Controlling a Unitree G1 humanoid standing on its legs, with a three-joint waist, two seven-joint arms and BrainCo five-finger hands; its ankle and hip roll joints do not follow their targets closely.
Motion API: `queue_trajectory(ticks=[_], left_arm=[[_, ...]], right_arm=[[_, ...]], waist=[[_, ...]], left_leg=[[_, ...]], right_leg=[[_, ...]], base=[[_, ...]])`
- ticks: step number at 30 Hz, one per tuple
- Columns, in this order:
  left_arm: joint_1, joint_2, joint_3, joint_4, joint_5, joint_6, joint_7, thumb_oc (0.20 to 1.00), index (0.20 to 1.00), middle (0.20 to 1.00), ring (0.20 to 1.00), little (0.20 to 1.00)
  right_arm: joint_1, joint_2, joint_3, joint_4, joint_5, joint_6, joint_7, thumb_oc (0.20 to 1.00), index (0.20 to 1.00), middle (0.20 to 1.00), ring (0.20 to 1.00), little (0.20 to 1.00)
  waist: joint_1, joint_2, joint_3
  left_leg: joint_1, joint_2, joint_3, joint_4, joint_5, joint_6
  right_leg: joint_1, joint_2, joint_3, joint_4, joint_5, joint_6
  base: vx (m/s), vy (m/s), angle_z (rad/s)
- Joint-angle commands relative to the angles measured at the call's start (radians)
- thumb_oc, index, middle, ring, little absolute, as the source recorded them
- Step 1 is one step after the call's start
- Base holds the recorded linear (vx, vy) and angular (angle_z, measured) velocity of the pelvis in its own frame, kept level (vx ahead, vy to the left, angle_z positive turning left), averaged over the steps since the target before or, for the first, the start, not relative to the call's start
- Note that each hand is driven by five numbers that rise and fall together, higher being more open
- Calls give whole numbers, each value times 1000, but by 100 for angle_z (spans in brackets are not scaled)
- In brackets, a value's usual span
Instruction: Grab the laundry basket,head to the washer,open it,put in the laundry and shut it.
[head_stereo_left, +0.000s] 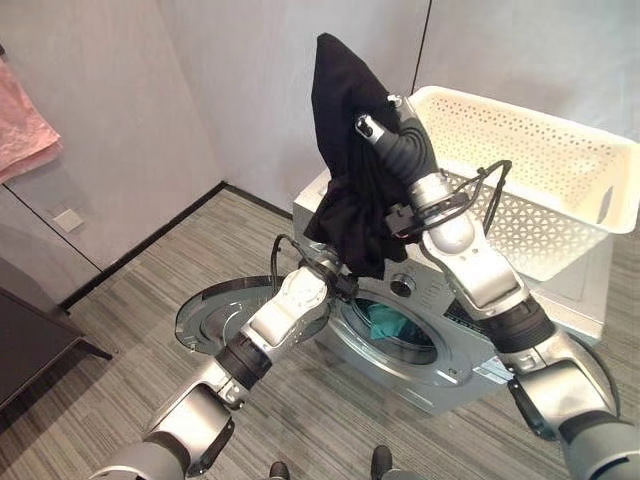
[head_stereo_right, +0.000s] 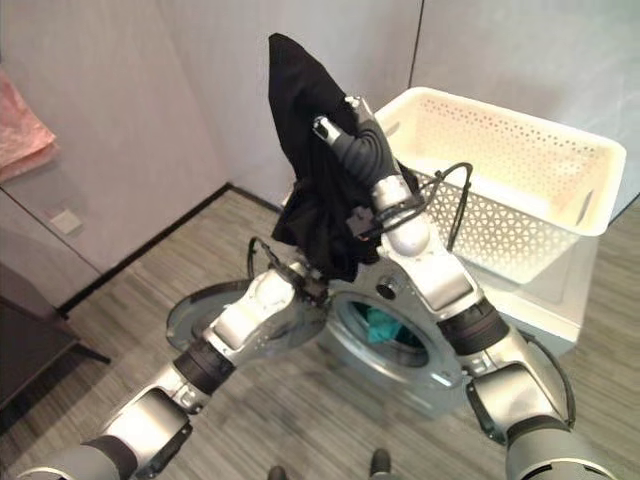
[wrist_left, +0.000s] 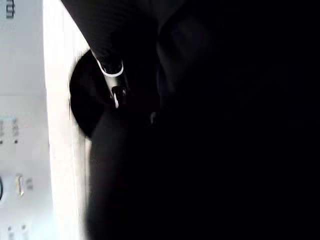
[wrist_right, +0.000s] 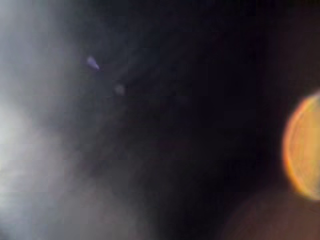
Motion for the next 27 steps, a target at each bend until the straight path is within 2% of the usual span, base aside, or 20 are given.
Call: queue_trajectory(ticks=[1,3,4,5,6,7,13,18,21,22,25,26,27], left_arm=[[-78,-7,36,54,77,-107,42,200,200,200,200,200],[-52,9,58,45,118,-115,63,200,200,200,200,200],[-46,18,67,39,137,-119,71,200,200,200,200,200],[-37,24,78,35,150,-123,79,200,200,200,200,200],[-36,24,78,34,151,-123,79,200,200,200,200,200],[-16,41,102,23,171,-130,89,200,200,200,200,200],[27,88,173,-23,249,-149,121,200,200,200,200,200],[66,147,268,-105,330,-160,170,200,200,200,200,200],[130,218,362,-173,419,-162,190,200,200,200,200,200],[134,218,361,-178,420,-160,189,200,200,200,200,200],[238,250,433,-239,438,-167,178,200,200,200,200,200],[283,257,464,-258,436,-170,176,200,200,200,200,200],[363,267,521,-281,440,-181,168,200,200,200,200,200]], right_arm=[[-38,20,-13,-46,50,-85,3,200,200,200,200,200],[-15,1,-8,-64,70,-88,12,200,200,200,200,200],[-8,-6,-8,-72,75,-91,13,423,423,423,423,423],[-3,-16,-7,-78,80,-93,22,736,736,736,736,736],[-3,-17,-7,-79,81,-93,22,736,736,736,736,736],[14,-35,-9,-92,94,-100,35,1000,1000,1000,1000,1000],[76,-126,-38,-154,155,-123,83,1000,1000,1000,1000,1000],[187,-202,-163,-216,204,-165,92,1000,1000,1000,1000,1000],[315,-237,-335,-250,220,-204,71,1000,1000,1000,1000,1000],[324,-236,-341,-256,220,-203,72,1000,1000,1000,1000,1000],[450,-242,-498,-278,215,-224,43,1000,1000,1000,1000,1000],[493,-239,-558,-283,210,-231,23,1000,1000,1000,1000,1000],[572,-241,-680,-281,171,-240,-5,1000,1000,1000,1000,1000]], waist=[[-5,-46,-62],[-7,-49,-62],[-8,-50,-63],[-9,-51,-64],[-9,-51,-65],[-10,-52,-66],[-17,-57,-72],[-25,-59,-85],[-33,-55,-95],[-31,-56,-97],[-37,-56,-107],[-40,-56,-110],[-51,-55,-112]], left_leg=[[-108,-56,36,-60,86,40],[-107,-54,38,-60,87,38],[-107,-54,40,-60,86,38],[-106,-53,41,-61,86,37],[-106,-53,41,-61,86,37],[-104,-52,44,-60,85,37],[-97,-51,50,-59,83,33],[-92,-52,51,-57,80,32],[-88,-54,52,-57,74,32],[-89,-54,52,-56,74,32],[-84,-57,51,-56,65,35],[-82,-58,52,-57,62,36],[-79,-60,51,-57,55,39]], right_leg=[[98,39,51,46,-220,13],[98,40,52,48,-221,13],[98,39,52,48,-221,13],[97,39,53,49,-220,13],[97,39,53,49,-220,13],[96,39,54,51,-221,13],[100,36,56,52,-219,16],[108,35,56,50,-220,18],[109,32,56,52,-221,21],[110,32,56,52,-222,21],[111,30,60,50,-220,24],[111,29,61,50,-220,25],[112,27,68,49,-219,27]], base=[[0,0,0],[0,0,0],[3,-7,-3],[4,-4,-4],[-3,-5,-4],[-4,-4,-3],[-6,-4,-3],[1,-4,-5],[34,4,-1],[0,0,0],[44,11,0],[82,23,-2],[91,24,-2]])
